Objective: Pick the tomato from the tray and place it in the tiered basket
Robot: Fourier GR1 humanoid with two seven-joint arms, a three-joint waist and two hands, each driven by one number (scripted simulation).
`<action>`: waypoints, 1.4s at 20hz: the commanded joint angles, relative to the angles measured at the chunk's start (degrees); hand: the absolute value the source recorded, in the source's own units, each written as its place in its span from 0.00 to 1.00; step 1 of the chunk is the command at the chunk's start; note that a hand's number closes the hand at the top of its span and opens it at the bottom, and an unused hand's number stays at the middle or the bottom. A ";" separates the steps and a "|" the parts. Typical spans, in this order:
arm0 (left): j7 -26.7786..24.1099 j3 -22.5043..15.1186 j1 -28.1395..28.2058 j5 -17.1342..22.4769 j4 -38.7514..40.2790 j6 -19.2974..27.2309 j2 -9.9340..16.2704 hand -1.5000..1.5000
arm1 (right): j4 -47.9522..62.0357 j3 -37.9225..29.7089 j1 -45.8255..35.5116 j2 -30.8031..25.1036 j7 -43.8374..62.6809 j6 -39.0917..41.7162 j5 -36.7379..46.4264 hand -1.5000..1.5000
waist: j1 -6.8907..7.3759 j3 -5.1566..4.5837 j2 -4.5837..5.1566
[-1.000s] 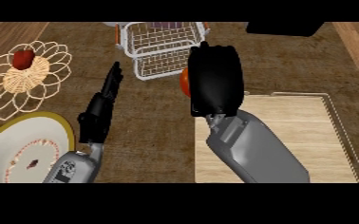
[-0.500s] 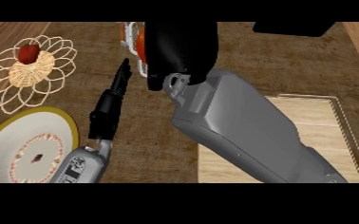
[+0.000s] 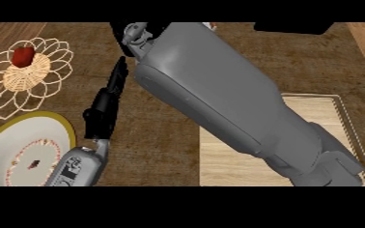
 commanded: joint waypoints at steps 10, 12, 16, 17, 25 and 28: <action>-0.12 0.11 3.10 -1.70 -2.94 1.45 -0.73 0.50 | 22.83 -3.32 -3.82 0.53 -0.95 -17.07 -2.97 1.00 | -1.26 0.17 0.29; 0.03 0.44 1.79 -1.27 -0.77 0.23 -0.61 0.50 | 21.93 -4.47 -3.33 0.53 0.24 -20.78 -5.81 0.00 | -1.32 0.15 0.30; 0.70 1.01 1.39 -1.26 -1.46 -0.55 0.04 0.50 | 22.56 -5.77 -4.40 0.54 -2.81 -25.09 -10.93 0.00 | -1.07 0.15 0.15; 0.47 1.03 2.48 -0.25 -2.45 -1.15 -0.21 0.50 | 23.90 -5.97 -4.49 0.54 -3.59 -26.68 -11.84 0.00 | -0.63 0.13 0.23; -1.43 2.77 5.26 -1.28 -1.37 0.56 0.01 0.50 | 18.44 -11.66 -2.47 -1.21 -1.67 -40.89 -7.73 0.00 | -4.38 0.25 -0.74; 1.18 2.47 3.36 -2.01 -1.49 1.42 -0.88 0.50 | 16.89 -13.27 0.53 -3.76 0.06 -42.46 -6.47 0.00 | -5.23 0.29 -0.88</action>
